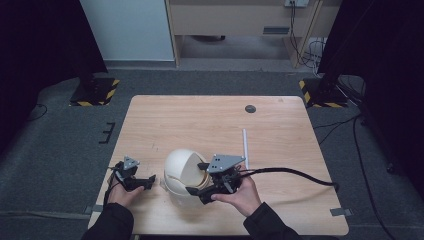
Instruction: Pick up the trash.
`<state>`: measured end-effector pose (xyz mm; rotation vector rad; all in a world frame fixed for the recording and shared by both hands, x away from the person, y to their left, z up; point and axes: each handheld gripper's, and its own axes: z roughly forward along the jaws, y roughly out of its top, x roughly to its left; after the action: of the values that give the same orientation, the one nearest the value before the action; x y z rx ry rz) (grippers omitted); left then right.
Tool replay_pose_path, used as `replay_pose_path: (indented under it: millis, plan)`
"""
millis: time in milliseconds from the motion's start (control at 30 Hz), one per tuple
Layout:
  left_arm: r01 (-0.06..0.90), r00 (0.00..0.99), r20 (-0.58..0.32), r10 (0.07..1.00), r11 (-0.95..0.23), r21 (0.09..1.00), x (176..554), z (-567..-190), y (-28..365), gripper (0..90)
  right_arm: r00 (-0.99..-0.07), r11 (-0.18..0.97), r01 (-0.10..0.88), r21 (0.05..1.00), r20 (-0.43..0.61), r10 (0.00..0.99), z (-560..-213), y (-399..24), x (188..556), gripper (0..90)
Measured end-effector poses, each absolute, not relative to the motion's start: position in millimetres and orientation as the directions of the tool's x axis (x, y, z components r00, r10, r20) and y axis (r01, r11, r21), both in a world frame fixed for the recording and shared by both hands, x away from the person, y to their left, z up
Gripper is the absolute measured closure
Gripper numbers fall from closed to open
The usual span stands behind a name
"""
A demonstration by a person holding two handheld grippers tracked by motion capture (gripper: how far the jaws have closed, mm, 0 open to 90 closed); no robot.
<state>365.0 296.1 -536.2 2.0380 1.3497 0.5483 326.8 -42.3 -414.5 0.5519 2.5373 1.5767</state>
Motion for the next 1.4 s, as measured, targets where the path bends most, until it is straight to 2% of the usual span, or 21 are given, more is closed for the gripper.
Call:
replay_pose_path:
  millis: [567, 900, 1133, 1167, 1400]
  plan:
    - [0.661, 0.390, 0.001, 0.921, -0.281, 0.696, 365, -536, 296, 0.0, -0.933, 0.423, 0.288, 0.859, 0.151, 0.327, -424, -35, 329, 21.4]
    - [0.661, 0.389, 0.001, 0.921, -0.280, 0.696, 365, -536, 296, 0.0, -0.934, 0.406, 0.264, 0.875, 0.127, 0.335, -408, -52, 329, 21.6]
    - [0.661, 0.390, 0.001, 0.921, -0.281, 0.696, 365, -536, 296, 0.0, -0.887, 0.316, 0.281, 0.906, 0.119, 0.446, -394, -93, 344, 17.8]
    - [0.661, 0.390, 0.001, 0.921, -0.280, 0.696, 365, -536, 296, 0.0, -0.866, 0.296, 0.288, 0.911, 0.115, 0.488, -395, -107, 350, 17.6]
    - [0.661, 0.389, 0.001, 0.921, -0.280, 0.696, 365, -536, 296, 0.0, -0.790, 0.277, 0.324, 0.905, 0.098, 0.605, -409, -144, 369, 18.8]
